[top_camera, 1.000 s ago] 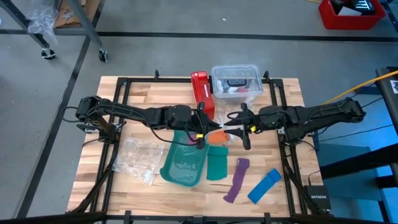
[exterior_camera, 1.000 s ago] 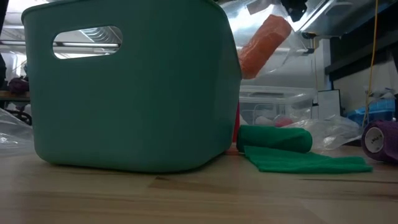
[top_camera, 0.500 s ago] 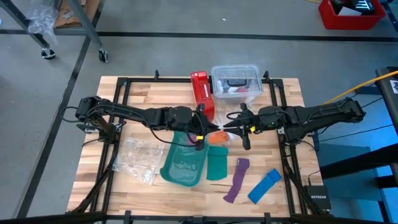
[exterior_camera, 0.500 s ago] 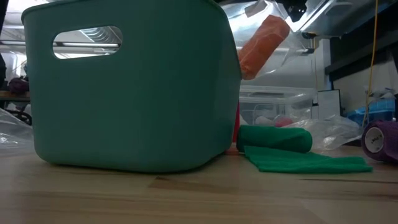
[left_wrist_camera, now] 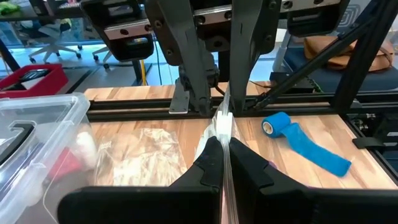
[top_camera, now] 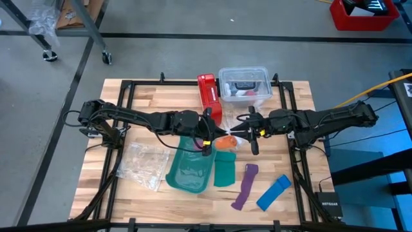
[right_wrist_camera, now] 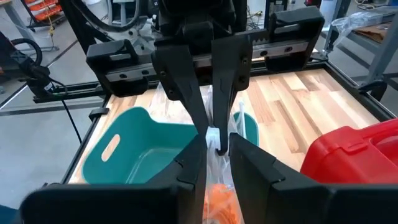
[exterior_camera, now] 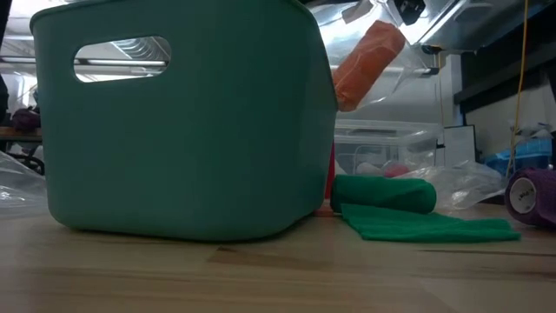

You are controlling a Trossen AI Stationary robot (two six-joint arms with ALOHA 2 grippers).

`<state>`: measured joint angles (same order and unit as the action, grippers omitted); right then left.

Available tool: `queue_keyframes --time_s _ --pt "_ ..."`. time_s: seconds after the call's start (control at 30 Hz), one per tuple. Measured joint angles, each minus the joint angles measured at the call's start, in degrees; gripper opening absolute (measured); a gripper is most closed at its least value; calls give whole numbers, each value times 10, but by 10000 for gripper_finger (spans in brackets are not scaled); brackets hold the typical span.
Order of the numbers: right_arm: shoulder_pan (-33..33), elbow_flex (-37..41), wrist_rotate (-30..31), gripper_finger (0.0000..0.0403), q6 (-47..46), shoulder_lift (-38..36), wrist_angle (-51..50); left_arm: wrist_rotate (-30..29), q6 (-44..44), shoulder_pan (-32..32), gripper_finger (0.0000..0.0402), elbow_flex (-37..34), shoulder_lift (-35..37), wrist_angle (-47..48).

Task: Roll bandage
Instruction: Close the transparent zip bag

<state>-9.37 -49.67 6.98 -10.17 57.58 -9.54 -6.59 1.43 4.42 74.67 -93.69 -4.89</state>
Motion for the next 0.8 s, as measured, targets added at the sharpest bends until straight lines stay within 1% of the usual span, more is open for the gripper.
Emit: queue_keyframes --time_s 0.6,0.67,0.8 --pt "0 0 -6 69 0 0 -10 0 0 12 5 0 0 -2" --pt "0 0 -6 57 0 0 -10 0 0 12 5 0 0 -3" --pt "0 0 -6 12 0 0 -10 -1 0 12 5 0 0 -3"
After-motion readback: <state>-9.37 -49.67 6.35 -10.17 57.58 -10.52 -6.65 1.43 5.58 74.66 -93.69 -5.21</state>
